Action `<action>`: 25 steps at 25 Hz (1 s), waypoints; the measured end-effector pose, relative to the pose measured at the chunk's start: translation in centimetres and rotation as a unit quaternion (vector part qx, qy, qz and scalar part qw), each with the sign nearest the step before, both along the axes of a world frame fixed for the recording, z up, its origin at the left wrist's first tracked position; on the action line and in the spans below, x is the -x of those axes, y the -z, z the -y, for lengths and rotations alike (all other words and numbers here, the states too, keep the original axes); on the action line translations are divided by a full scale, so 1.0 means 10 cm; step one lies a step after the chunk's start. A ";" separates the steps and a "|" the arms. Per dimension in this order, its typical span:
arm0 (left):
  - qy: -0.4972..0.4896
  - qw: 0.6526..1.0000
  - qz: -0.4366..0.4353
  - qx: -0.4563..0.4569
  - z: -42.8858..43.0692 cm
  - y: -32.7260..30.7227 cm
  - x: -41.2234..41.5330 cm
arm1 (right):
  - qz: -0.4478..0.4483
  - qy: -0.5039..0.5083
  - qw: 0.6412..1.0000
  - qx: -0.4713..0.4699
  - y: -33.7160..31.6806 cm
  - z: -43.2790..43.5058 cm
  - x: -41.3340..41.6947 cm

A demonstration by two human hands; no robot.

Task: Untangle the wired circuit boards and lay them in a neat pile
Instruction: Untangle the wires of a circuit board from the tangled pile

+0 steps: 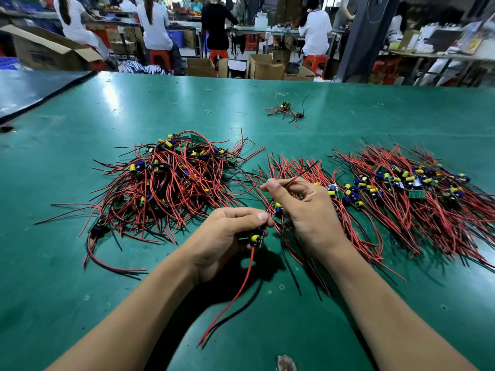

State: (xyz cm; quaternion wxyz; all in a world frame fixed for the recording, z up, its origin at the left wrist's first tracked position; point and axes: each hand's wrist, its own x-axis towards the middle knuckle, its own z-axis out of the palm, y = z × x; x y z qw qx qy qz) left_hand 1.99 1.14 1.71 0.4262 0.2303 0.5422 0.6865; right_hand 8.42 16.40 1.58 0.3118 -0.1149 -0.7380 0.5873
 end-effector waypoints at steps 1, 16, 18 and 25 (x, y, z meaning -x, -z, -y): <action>0.005 1.000 -0.011 0.010 0.01 0.01 0.00 | 0.003 0.034 0.999 -0.018 0.00 -0.05 -0.01; -0.017 0.999 -0.032 0.021 0.05 0.10 0.05 | 0.141 -0.195 0.954 0.181 0.03 0.11 -0.08; -0.024 0.998 -0.044 0.028 0.04 0.09 0.04 | 0.110 -0.150 0.975 0.123 0.03 0.09 -0.06; -0.012 0.995 -0.090 0.040 0.02 0.05 -0.02 | 0.117 0.143 0.977 -0.104 0.02 -0.22 -0.06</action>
